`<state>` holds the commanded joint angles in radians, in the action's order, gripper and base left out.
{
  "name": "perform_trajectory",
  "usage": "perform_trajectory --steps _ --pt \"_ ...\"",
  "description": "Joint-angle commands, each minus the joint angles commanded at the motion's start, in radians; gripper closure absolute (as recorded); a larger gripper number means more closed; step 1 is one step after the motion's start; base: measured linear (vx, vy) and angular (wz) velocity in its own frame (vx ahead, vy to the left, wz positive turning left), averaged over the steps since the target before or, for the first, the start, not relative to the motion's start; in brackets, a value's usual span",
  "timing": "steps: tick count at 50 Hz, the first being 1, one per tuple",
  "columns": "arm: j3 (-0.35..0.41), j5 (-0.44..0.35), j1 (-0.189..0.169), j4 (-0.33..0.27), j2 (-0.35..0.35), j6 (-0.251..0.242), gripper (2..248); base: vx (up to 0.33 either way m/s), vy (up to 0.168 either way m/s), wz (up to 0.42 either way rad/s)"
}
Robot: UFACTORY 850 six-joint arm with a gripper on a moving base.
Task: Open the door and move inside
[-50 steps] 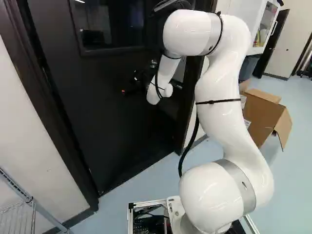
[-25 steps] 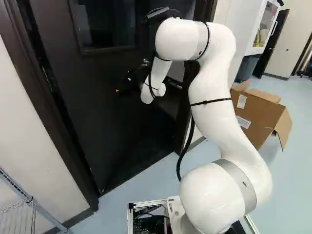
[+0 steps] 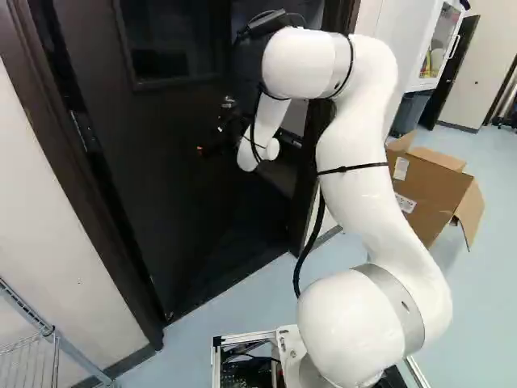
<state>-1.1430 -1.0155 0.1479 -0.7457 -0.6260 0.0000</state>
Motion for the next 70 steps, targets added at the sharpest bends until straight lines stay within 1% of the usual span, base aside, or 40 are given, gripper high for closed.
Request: perform_trajectory --steps 13,31,70 --pt "0.033 0.0 -0.033 0.045 0.024 0.0 3 0.0 0.0 0.0" --pt "0.104 0.0 -0.079 0.106 0.076 0.0 3 0.0 0.0 0.0" --pt "0.317 0.005 -0.164 0.248 0.24 0.0 3 0.0 0.0 0.0"
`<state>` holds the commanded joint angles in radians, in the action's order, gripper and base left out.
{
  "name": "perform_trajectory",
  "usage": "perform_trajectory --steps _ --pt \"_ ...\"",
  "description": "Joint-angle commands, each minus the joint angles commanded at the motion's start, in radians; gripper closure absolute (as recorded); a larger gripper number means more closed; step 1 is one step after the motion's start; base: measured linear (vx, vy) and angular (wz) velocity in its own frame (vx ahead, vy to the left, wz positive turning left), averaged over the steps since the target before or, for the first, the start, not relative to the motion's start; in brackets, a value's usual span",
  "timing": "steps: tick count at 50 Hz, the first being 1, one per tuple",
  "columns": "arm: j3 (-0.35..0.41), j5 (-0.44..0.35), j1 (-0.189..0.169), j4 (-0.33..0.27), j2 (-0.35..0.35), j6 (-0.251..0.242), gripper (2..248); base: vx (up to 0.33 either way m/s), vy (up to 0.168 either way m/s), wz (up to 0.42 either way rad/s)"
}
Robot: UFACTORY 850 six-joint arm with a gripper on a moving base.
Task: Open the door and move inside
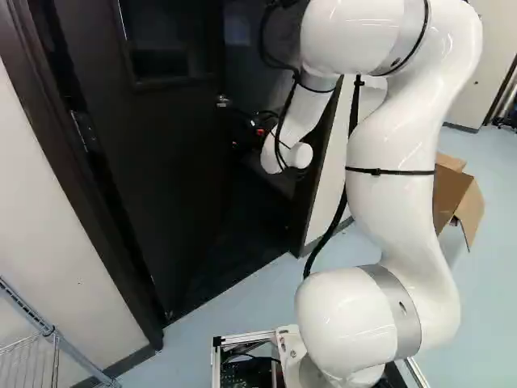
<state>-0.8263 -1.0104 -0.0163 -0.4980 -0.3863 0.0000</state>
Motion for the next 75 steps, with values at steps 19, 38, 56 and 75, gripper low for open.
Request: perform_trajectory --steps 19,38,56,75 --pt "0.104 0.002 -0.038 0.076 0.085 0.0 3 0.0 0.0 0.0" --pt "0.21 0.002 -0.057 0.156 0.176 0.0 3 0.0 0.0 0.0" --pt "0.309 0.018 -0.06 0.248 0.263 0.0 3 0.0 0.0 0.0" --pt "0.411 0.048 -0.057 0.358 0.36 0.0 3 0.0 0.0 0.0"
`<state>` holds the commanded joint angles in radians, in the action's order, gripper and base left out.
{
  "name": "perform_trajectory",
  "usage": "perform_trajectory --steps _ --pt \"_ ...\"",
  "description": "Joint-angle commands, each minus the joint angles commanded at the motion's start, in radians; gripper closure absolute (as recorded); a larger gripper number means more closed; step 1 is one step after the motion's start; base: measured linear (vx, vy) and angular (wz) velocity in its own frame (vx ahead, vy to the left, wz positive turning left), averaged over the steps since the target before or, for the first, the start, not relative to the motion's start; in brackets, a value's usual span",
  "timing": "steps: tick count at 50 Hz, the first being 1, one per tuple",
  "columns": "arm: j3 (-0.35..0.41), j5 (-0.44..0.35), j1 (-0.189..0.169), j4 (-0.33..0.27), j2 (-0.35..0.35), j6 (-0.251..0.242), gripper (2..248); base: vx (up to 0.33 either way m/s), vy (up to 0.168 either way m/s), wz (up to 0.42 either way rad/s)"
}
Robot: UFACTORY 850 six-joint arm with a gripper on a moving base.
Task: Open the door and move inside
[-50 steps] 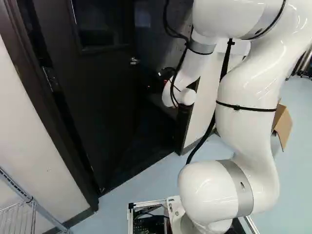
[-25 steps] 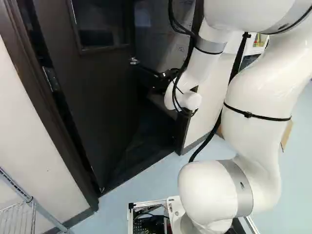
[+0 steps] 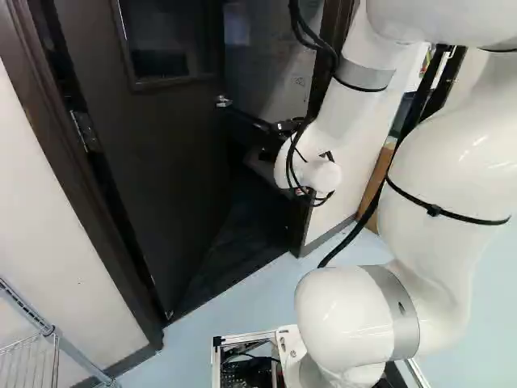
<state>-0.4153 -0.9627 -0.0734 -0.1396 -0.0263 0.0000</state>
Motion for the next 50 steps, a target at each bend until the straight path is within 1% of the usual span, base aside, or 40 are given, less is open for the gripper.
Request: perform_trajectory --steps 32,41,50 --pt "0.173 0.048 0.008 0.184 0.177 0.0 3 0.0 0.0 0.0" --pt "0.219 0.05 0.007 0.202 0.228 0.0 3 0.0 0.0 0.0" --pt "0.232 0.05 0.006 0.204 0.243 0.0 3 0.0 0.0 0.0"
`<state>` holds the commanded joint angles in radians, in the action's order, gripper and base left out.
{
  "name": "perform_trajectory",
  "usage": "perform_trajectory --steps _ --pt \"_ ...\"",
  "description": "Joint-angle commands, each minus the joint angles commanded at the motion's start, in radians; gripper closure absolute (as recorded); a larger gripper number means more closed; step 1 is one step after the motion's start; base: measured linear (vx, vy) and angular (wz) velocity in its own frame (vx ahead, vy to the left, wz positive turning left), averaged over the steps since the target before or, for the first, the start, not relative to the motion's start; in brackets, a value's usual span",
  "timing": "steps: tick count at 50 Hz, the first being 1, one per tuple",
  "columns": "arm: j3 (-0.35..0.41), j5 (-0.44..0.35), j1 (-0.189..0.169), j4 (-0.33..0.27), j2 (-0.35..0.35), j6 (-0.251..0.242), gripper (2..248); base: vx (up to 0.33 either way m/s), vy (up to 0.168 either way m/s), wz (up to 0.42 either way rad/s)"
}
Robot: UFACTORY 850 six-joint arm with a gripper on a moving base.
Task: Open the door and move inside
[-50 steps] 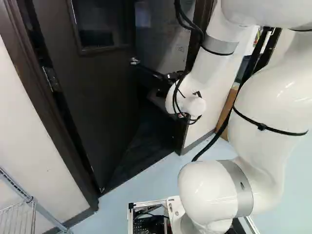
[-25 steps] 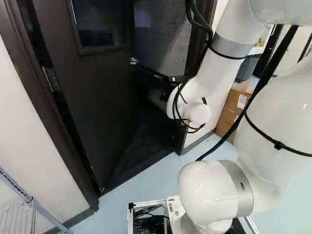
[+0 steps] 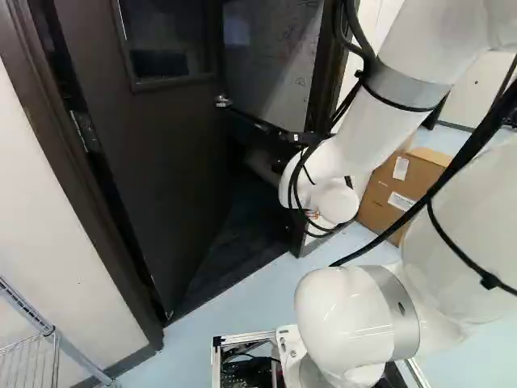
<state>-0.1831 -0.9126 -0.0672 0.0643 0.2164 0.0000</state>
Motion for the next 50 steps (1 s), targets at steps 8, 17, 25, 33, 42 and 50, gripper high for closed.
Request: perform_trajectory --steps 8,17,25,33,42,50 --pt "0.0 0.0 0.0 0.0 0.0 0.0 3 0.0 0.0 0.0" --pt "0.0 0.0 0.0 0.0 0.0 0.0 3 -0.005 0.028 0.161" --pt "0.0 0.0 0.0 0.0 0.0 0.0 3 -0.002 0.038 0.21" --pt "0.0 0.0 0.0 0.0 0.0 0.0 3 0.002 0.055 0.257" --pt "0.0 0.0 0.0 0.0 0.0 0.0 3 0.027 0.058 0.299" --pt "0.0 0.0 0.0 0.0 0.0 0.0 3 0.031 0.096 0.309"
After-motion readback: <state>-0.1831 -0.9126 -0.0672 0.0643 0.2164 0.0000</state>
